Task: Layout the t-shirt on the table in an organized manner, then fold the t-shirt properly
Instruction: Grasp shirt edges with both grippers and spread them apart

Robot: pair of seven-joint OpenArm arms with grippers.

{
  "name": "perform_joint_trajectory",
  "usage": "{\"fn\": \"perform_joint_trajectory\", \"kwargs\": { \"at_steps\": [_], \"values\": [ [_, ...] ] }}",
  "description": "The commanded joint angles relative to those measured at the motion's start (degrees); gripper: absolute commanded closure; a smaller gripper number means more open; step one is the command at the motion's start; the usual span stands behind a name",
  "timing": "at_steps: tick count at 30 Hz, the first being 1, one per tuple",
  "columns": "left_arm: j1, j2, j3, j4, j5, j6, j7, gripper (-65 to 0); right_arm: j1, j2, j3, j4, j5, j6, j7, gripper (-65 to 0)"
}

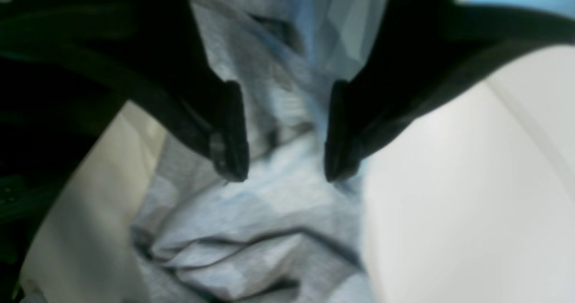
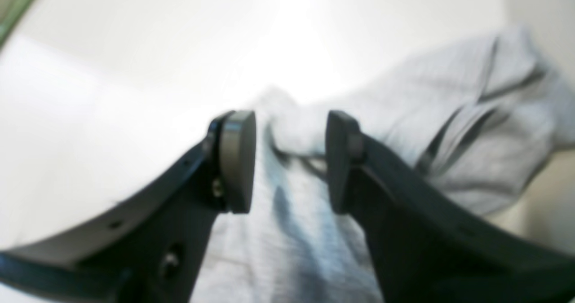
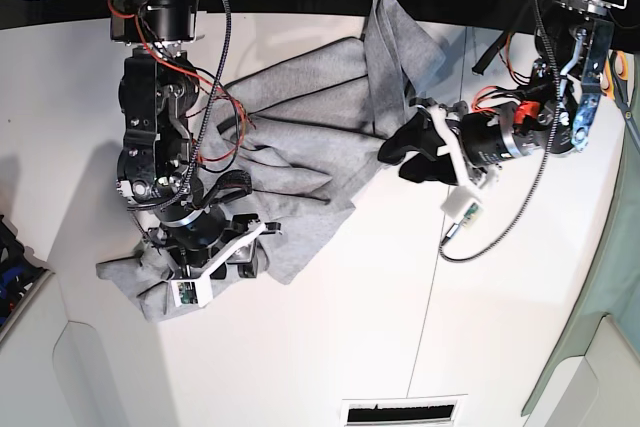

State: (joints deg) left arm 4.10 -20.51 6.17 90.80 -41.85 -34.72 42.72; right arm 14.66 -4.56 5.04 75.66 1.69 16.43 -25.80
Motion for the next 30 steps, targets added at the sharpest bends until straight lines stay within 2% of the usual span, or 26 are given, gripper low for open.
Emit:
{"fn": "perform_joint_trajectory", "kwargs": {
  "at_steps": [1,5,9,10,12,15,18,21,23,30],
  "values": [
    [-0.9,0.3,0.4,0.7,-0.4,-0.2,-1.9,-24.8,2.3,0.4,0.0,-1.7,0.2,0.2,2.3,-25.7],
    [-0.9,4.1,1.4,-1.6,1.0,-0.2,-2.0,-16.3,5.1,1.8,0.0,-10.3,-0.1,-1.4,4.2,-25.7],
    [-1.2,6.8,1.4,-7.8,2.3,-0.2,-2.3,-10.2,5.3,2.0,0.0,-13.9,-1.4,-3.5,6.6,-25.1],
    [-1.3,7.2,1.4,-9.7,2.5,-0.3,-2.6,-9.6,5.3,2.0,0.0,-14.4,-1.8,-3.5,7.0,-22.8],
    [-1.6,7.4,1.4,-13.1,3.6,-0.3,-3.8,-9.0,5.3,2.0,0.0,-14.5,-1.8,-3.5,7.2,-13.5],
    [-2.7,7.3,1.4,-18.1,6.0,-0.3,-4.6,-9.0,5.4,2.3,0.0,-14.3,-1.8,-3.5,7.9,0.0],
    [-4.7,6.9,1.4,-22.9,8.1,-0.2,-4.7,-9.0,5.3,3.2,0.0,-13.3,-1.7,-3.3,7.5,0.0],
    [-7.0,4.9,1.3,-27.0,8.2,0.0,-5.3,-9.0,5.1,4.0,0.3,-10.4,-1.7,-3.5,5.2,0.0],
    [-8.5,3.3,1.3,-28.9,8.2,1.9,-5.5,-9.0,4.5,4.6,0.8,-6.5,-1.7,-3.7,3.3,0.0],
    [-12.3,-0.3,1.3,-29.7,8.9,2.9,-5.7,-9.0,-0.1,8.5,1.9,7.3,1.0,-3.8,-3.1,0.0]
  ]
}}
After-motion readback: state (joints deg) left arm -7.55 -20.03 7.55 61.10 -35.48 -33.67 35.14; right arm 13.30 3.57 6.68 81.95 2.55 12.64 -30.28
